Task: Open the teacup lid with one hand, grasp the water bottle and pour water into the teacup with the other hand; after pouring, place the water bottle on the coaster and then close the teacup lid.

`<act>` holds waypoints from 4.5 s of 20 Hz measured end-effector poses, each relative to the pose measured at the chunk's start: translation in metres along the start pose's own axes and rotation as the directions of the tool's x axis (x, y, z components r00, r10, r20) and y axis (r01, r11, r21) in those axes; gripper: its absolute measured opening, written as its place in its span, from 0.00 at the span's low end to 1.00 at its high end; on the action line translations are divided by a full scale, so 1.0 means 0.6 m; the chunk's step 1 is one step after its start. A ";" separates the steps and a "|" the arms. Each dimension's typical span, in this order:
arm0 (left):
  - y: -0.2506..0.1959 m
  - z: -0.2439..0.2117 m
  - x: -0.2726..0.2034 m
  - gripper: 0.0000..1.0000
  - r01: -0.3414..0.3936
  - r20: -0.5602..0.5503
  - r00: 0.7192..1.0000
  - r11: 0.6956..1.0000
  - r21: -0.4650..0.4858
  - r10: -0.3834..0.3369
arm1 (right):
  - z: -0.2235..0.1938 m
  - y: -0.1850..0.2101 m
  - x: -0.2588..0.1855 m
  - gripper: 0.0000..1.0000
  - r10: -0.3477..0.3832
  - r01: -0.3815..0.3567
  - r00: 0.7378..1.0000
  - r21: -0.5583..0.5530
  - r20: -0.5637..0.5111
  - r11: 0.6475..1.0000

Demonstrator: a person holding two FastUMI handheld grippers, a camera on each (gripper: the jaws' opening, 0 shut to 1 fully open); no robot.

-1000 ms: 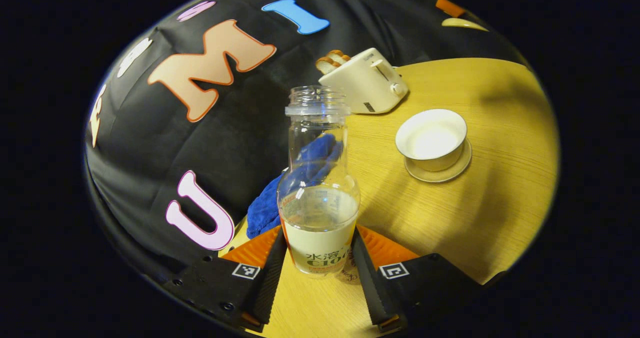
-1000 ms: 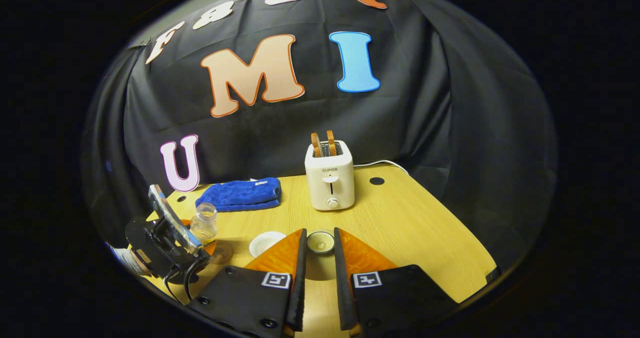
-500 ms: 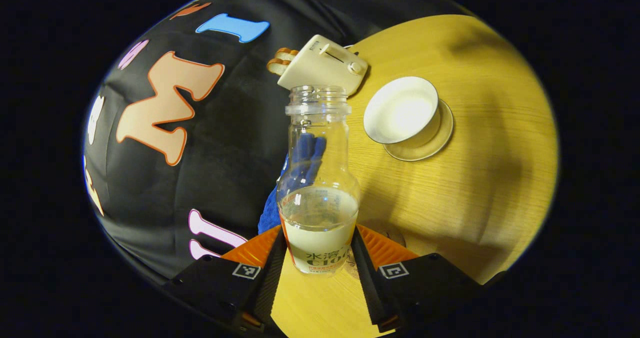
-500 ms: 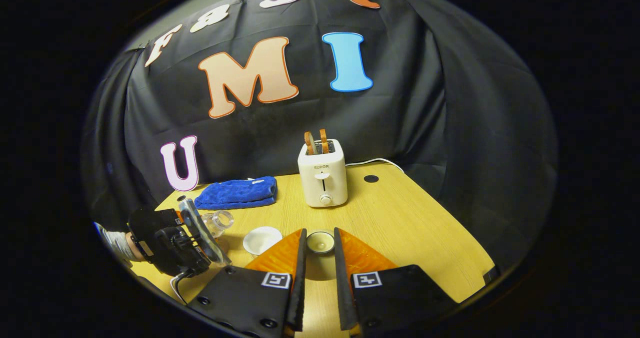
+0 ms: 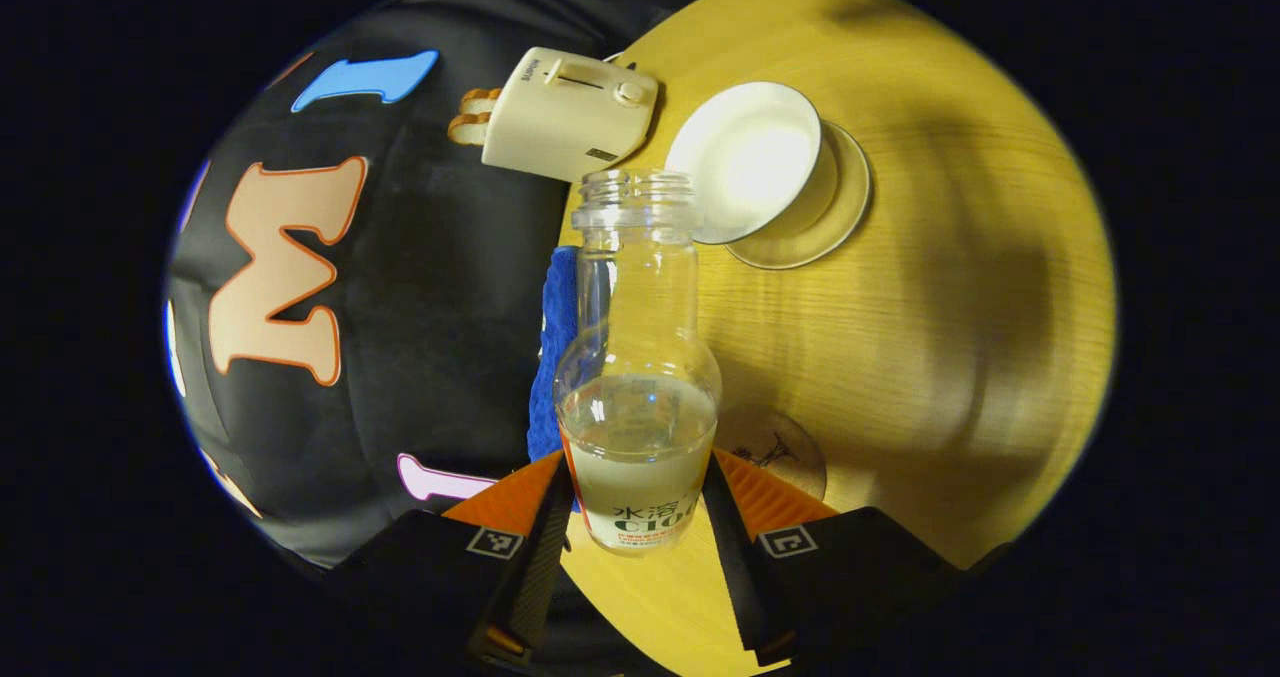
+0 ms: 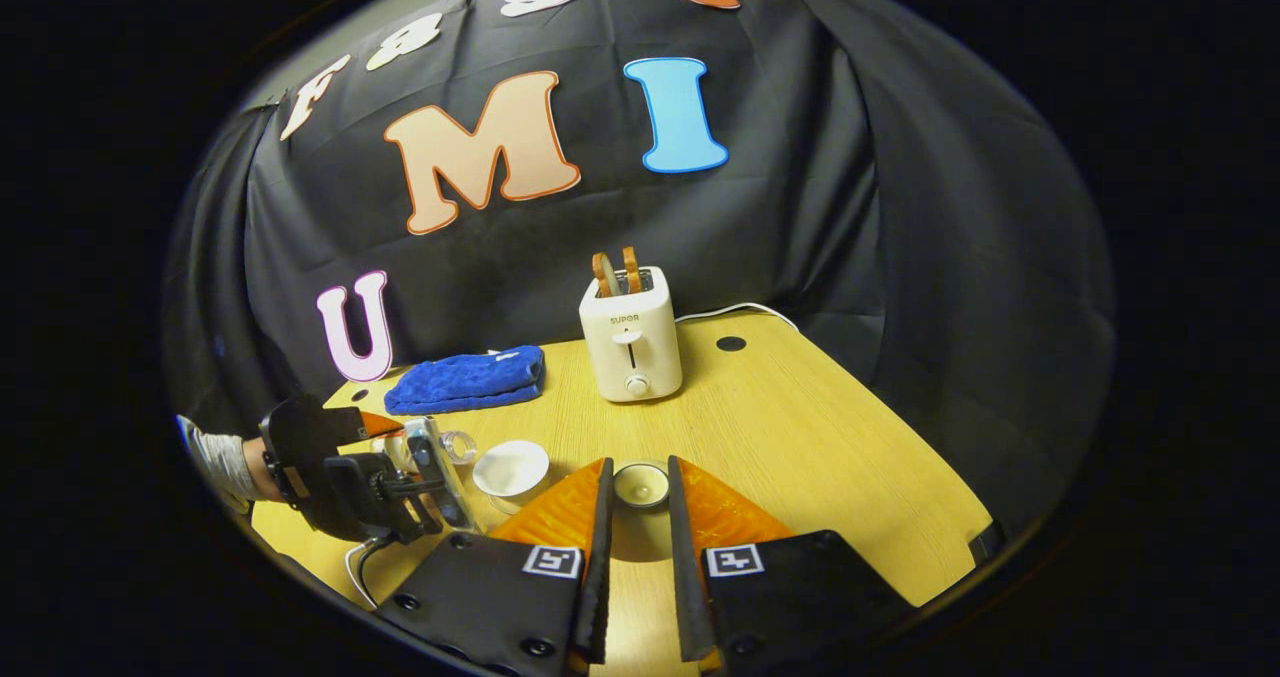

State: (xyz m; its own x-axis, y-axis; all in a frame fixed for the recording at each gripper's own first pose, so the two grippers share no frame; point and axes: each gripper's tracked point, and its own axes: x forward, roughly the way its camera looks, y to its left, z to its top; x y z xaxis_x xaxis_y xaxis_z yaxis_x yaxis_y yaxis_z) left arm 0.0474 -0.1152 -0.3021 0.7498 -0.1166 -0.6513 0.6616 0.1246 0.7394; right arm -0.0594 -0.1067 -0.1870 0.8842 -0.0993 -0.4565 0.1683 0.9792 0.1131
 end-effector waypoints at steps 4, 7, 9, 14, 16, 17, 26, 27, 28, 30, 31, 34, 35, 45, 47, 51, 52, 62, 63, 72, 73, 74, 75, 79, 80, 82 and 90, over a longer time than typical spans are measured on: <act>0.006 0.003 -0.004 0.70 0.022 -0.035 0.999 0.996 0.085 -0.019 | -0.010 -0.015 -0.001 0.28 -0.001 0.001 1.000 0.022 -0.008 1.000; 0.014 0.008 -0.005 0.70 0.032 -0.053 0.998 0.991 0.134 -0.025 | -0.014 -0.027 -0.003 0.31 -0.001 0.002 1.000 0.034 -0.012 0.999; 0.020 0.012 -0.010 0.70 0.035 -0.062 0.998 0.985 0.170 -0.025 | -0.022 -0.031 -0.002 0.28 0.004 -0.002 1.000 0.049 -0.022 0.999; 0.028 0.025 -0.011 0.69 0.062 -0.086 0.996 0.964 0.259 -0.041 | -0.038 -0.032 -0.001 0.31 0.022 -0.020 0.999 0.054 -0.038 0.998; 0.033 0.028 -0.013 0.69 0.067 -0.097 0.994 0.954 0.291 -0.040 | -0.041 -0.036 0.003 0.34 0.027 -0.024 0.999 0.056 -0.038 0.998; 0.037 0.028 -0.015 0.70 0.069 -0.106 0.994 0.949 0.307 -0.038 | -0.040 -0.038 0.004 0.31 0.028 -0.025 0.999 0.058 -0.037 0.998; 0.065 0.030 -0.029 0.70 0.109 -0.189 0.982 0.893 0.438 -0.027 | -0.048 -0.057 0.008 0.31 0.028 -0.024 0.998 0.077 -0.049 0.997; 0.071 0.030 -0.030 0.70 0.113 -0.201 0.979 0.882 0.457 -0.021 | -0.049 -0.057 0.009 0.31 0.030 -0.026 0.998 0.077 -0.051 0.997; 0.077 0.029 -0.032 0.70 0.117 -0.214 0.977 0.873 0.474 -0.014 | -0.050 -0.056 0.008 0.31 0.033 -0.029 0.998 0.077 -0.051 0.997; 0.088 0.028 -0.039 0.70 0.119 -0.230 0.973 0.857 0.502 0.000 | -0.052 -0.054 0.007 0.31 0.042 -0.038 0.998 0.073 -0.052 0.997; 0.092 0.028 -0.041 0.70 0.123 -0.239 0.971 0.849 0.514 0.005 | -0.052 -0.052 0.007 0.31 0.046 -0.042 0.998 0.071 -0.053 0.997; 0.106 0.027 -0.049 0.70 0.147 -0.273 0.962 0.816 0.559 0.014 | -0.055 -0.047 0.009 0.31 0.059 -0.055 0.997 0.066 -0.055 0.996; 0.113 0.031 -0.051 0.70 0.148 -0.275 0.961 0.803 0.578 0.021 | -0.055 -0.046 0.010 0.31 0.063 -0.059 0.996 0.065 -0.057 0.996; 0.137 0.051 -0.059 0.71 0.137 -0.262 0.964 0.738 0.661 0.055 | -0.060 -0.035 0.014 0.31 0.075 -0.072 0.995 0.053 -0.064 0.996; 0.130 0.053 -0.059 0.70 0.143 -0.252 0.967 0.756 0.639 0.030 | -0.058 -0.033 0.013 0.31 0.079 -0.076 0.995 0.046 -0.061 0.996; 0.106 0.044 -0.054 0.70 0.142 -0.214 0.976 0.844 0.518 -0.033 | -0.053 -0.027 0.013 0.28 0.083 -0.082 0.995 0.026 -0.059 0.996; 0.098 0.042 -0.053 0.70 0.138 -0.198 0.979 0.866 0.480 -0.047 | -0.053 -0.026 0.012 0.31 0.085 -0.083 0.995 0.023 -0.061 0.996; 0.045 0.046 -0.057 0.70 0.119 0.037 0.993 0.989 -0.089 -0.116 | -0.032 -0.031 0.022 0.28 0.060 -0.061 0.996 -0.009 -0.063 0.998; 0.036 0.044 -0.058 0.70 0.137 0.051 0.990 0.979 -0.150 -0.131 | -0.030 -0.031 0.023 0.28 0.059 -0.060 0.996 -0.012 -0.064 0.998; 0.015 0.051 -0.051 0.69 0.169 0.215 0.976 0.751 -0.639 -0.037 | -0.021 -0.023 0.019 0.31 0.036 -0.044 0.995 -0.085 -0.089 0.995; 0.015 0.048 -0.049 0.69 0.170 0.223 0.975 0.705 -0.688 -0.017 | -0.016 -0.022 0.019 0.28 0.032 -0.041 0.996 -0.096 -0.087 0.995; 0.015 0.044 -0.046 0.70 0.173 0.234 0.972 0.665 -0.726 0.002 | -0.010 -0.024 0.019 0.31 0.024 -0.034 0.996 -0.111 -0.086 0.993; 0.016 0.043 -0.042 0.69 0.181 0.250 0.968 0.626 -0.758 0.023 | -0.003 -0.024 0.020 0.31 0.016 -0.026 0.997 -0.130 -0.079 0.991; 0.013 0.028 -0.036 0.68 0.197 0.267 0.961 0.487 -0.851 0.076 | 0.013 -0.010 0.019 0.34 0.012 -0.024 0.997 -0.168 -0.073 0.985; 0.017 0.027 -0.032 0.69 0.199 0.269 0.958 0.455 -0.868 0.095 | 0.013 -0.004 0.019 0.34 0.014 -0.027 0.997 -0.174 -0.074 0.984; 0.016 0.028 -0.030 0.70 0.226 0.284 0.953 0.384 -0.895 0.102 | 0.014 0.011 0.018 0.34 0.019 -0.032 0.997 -0.199 -0.070 0.979; 0.007 0.003 -0.020 0.73 0.249 0.291 0.949 0.276 -0.928 0.123 | 0.007 0.057 0.014 0.30 0.045 -0.061 0.997 -0.249 -0.069 0.967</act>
State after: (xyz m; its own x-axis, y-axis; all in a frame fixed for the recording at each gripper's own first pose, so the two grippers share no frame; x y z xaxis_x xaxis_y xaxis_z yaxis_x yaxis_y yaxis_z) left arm 0.0409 -0.1149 -0.2910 0.7912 -0.3818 -0.4777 0.3737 0.9202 -0.1164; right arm -0.0445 -0.0748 -0.1833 0.8589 -0.0423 -0.5104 0.0000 0.9966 -0.0827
